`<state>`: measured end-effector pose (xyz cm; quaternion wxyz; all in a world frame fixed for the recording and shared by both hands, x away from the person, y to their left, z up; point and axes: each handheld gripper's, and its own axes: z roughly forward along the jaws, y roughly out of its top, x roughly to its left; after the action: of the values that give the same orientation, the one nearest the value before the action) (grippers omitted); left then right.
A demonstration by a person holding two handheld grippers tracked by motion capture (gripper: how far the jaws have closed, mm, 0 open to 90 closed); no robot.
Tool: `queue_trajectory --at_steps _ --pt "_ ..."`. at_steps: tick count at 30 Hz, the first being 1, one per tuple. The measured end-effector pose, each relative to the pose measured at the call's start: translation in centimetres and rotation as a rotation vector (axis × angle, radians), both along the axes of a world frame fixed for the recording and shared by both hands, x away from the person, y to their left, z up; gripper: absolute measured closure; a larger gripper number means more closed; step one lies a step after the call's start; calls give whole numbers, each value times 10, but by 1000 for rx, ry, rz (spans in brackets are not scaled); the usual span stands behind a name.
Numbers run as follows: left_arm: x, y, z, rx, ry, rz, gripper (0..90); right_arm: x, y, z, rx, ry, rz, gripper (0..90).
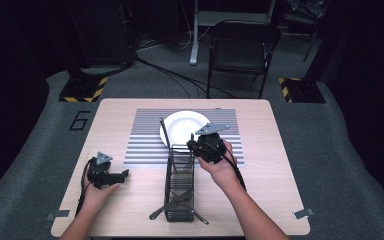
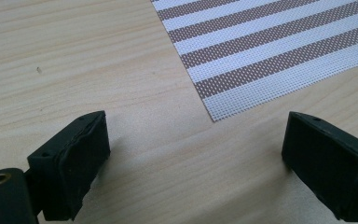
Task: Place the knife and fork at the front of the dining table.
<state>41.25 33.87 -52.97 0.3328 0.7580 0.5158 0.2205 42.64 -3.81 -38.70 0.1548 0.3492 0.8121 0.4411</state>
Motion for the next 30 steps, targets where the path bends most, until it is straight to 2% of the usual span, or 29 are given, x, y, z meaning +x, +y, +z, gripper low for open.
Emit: queue_trajectory --at_steps 4,12,19,30 --pt "0 0 0 0 -1 0 74 -2 0 0 -4 -7 9 856" --pt "0 0 0 0 0 0 74 -3 2 -8 -14 16 5 847" --pt "0 0 0 0 -1 0 74 -6 10 -21 -56 30 34 840" --pt "0 0 0 0 0 0 74 -6 16 -22 -84 39 27 849"
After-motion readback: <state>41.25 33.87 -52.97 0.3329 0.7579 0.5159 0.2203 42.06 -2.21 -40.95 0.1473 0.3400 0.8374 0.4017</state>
